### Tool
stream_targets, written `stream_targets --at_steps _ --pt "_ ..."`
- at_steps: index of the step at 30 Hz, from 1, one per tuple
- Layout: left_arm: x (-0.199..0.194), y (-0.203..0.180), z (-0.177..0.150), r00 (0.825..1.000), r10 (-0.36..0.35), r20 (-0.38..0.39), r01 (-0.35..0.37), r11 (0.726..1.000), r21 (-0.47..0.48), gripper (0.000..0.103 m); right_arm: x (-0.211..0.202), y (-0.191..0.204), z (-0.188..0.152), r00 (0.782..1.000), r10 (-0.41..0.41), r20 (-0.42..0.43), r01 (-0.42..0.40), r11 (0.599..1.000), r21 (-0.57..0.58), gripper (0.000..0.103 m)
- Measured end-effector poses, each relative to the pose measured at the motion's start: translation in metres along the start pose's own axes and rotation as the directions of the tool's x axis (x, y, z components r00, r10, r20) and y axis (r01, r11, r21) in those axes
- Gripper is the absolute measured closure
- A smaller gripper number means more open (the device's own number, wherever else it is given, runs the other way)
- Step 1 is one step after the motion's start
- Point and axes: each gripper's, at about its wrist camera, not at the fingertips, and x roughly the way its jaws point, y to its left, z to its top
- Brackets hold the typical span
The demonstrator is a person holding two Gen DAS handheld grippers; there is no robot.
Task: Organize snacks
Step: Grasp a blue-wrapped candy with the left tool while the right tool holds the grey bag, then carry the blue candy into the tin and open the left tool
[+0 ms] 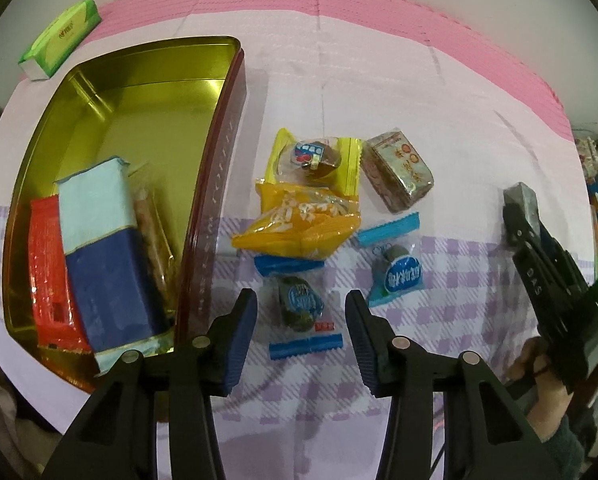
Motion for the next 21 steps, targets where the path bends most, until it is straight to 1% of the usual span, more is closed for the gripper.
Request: stream_targets --at_steps 4,5,11,15,21 --pt "0.007 -0.008 0.005 1.0 0.029 0.009 -0.029 0.999 0.021 0.061 0.0 0.0 0.0 1.0 0.0 0.0 0.0 1.0 0.001 0.069" --pt "0.01 -0.01 0.005 0.999 0.032 0.01 -0.032 0.999 0.023 0.064 0.0 0.0 0.0 1.0 0.0 0.0 0.0 1.0 0.001 0.069" --pt "0.02 -0.017 0.008 0.999 0.047 0.01 -0.047 0.998 0.038 0.072 0.0 0.0 0.0 1.0 0.0 -0.001 0.0 1.0 0.002 0.069" --pt "0.022 -0.022 0.003 0.999 0.046 0.022 -0.047 0.997 0.059 0.074 0.0 0.0 0.0 1.0 0.0 -0.001 0.0 1.0 0.003 0.069" --pt "0.017 -0.024 -0.015 0.999 0.037 0.026 -0.04 0.995 0.088 0.075 0.0 0.0 0.0 1.0 0.0 -0.002 0.0 1.0 0.004 0.069"
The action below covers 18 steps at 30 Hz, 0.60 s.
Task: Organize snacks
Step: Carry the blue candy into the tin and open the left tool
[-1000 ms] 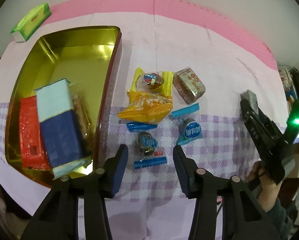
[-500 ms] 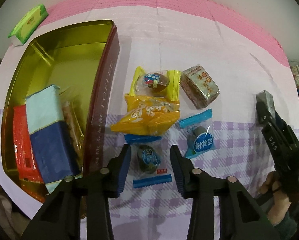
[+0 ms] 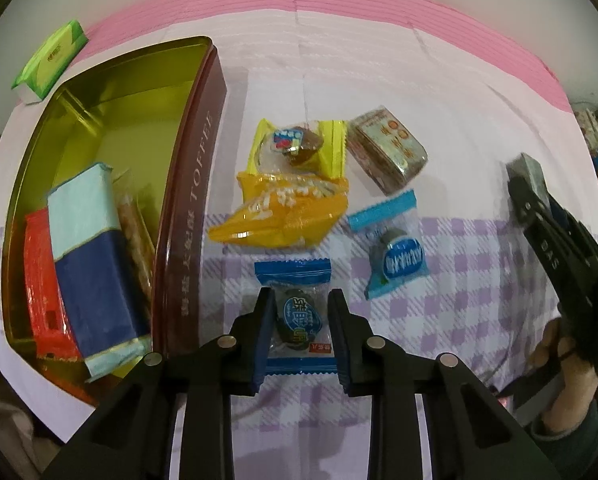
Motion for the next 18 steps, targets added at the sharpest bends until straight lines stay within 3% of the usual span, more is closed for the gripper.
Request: stream_targets --at_steps 11,18 --pt "-0.043 0.013 -0.021 0.999 -0.012 0.037 0.01 0.999 0.041 0.075 0.0 0.0 0.0 1.0 0.0 -0.001 0.0 1.0 0.001 0.069" --pt "-0.077 0.029 -0.021 0.99 -0.012 0.14 0.001 0.997 0.076 0.075 0.0 0.0 0.0 1.0 -0.001 -0.002 0.001 1.0 0.001 0.069"
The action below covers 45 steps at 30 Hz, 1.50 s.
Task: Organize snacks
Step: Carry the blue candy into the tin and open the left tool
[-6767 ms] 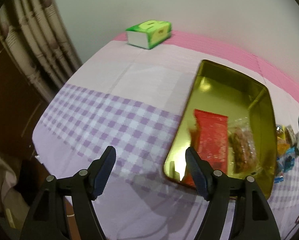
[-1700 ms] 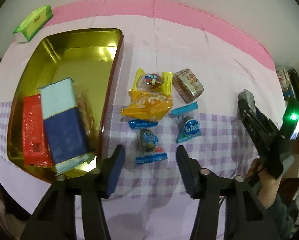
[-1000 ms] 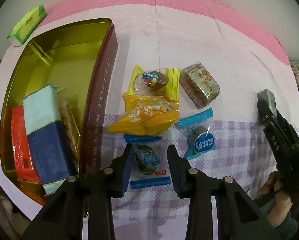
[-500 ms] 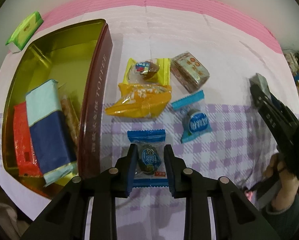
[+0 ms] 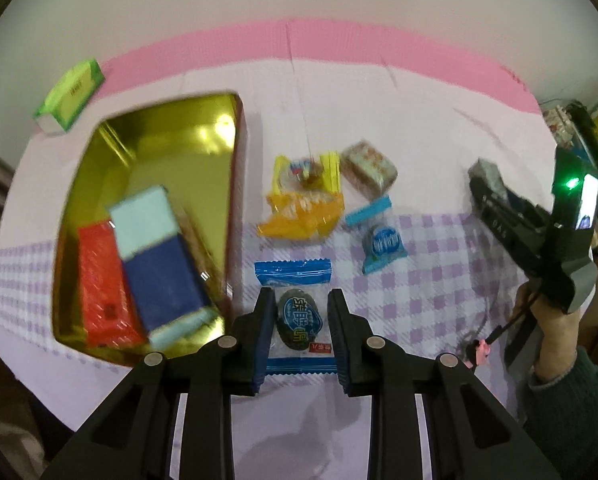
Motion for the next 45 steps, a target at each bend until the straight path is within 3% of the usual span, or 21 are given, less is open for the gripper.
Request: stream_targets --at_steps 7,14,21,30,45 --pt "-0.008 0.043 0.024 0.994 0.058 0.091 -0.054 0.997 -0.048 0.075 0.0 0.0 0.0 1.0 0.0 -0.001 0.0 1.0 0.001 0.069" --pt "-0.005 0.09 0.04 0.969 0.181 0.171 -0.166 0.981 -0.095 0.075 0.0 0.0 0.0 1.0 0.0 -0.002 0.0 1.0 0.001 0.069" --pt "0.02 0.125 0.055 0.966 0.217 0.14 -0.2 0.971 -0.131 0.075 0.0 0.0 0.0 1.0 0.0 -0.002 0.0 1.0 0.001 0.069" --pt "0.052 0.134 0.054 0.973 0.215 0.082 -0.202 0.969 -0.139 0.075 0.0 0.0 0.0 1.0 0.001 -0.003 -0.001 1.0 0.002 0.069" --pt "0.053 0.137 0.062 0.97 0.225 0.088 -0.211 0.966 -0.147 0.075 0.0 0.0 0.0 1.0 0.001 -0.005 -0.001 1.0 0.003 0.069"
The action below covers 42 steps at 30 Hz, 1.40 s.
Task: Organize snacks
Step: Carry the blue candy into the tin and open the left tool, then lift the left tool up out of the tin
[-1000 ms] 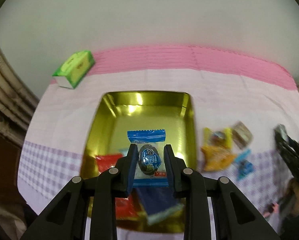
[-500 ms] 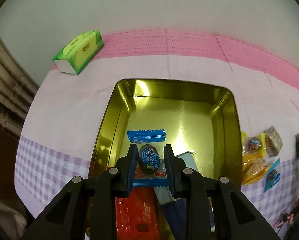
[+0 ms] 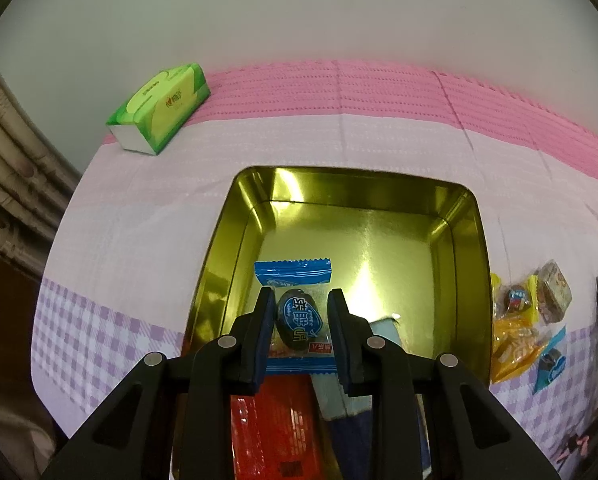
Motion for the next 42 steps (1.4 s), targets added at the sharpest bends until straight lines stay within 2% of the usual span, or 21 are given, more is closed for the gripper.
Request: stream_targets --at_steps 12,27,35,42 --pt "0.012 0.004 0.008 1.0 0.019 -0.018 -0.019 1.0 -0.008 0.075 0.0 0.0 0.0 1.0 0.0 -0.001 0.0 1.0 0.001 0.069" --pt "0.008 0.006 0.007 0.999 0.012 -0.033 -0.012 1.0 -0.012 0.074 0.0 0.0 0.0 1.0 0.0 -0.003 0.0 1.0 0.002 0.069" --pt "-0.009 0.004 -0.004 1.0 -0.001 -0.019 0.001 1.0 -0.017 0.07 0.0 0.0 0.0 1.0 0.0 -0.003 0.0 1.0 0.003 0.069" --pt "-0.035 0.003 -0.025 1.0 -0.01 0.025 0.01 1.0 -0.009 0.064 0.0 0.001 0.0 1.0 -0.001 -0.004 0.001 1.0 0.003 0.069"
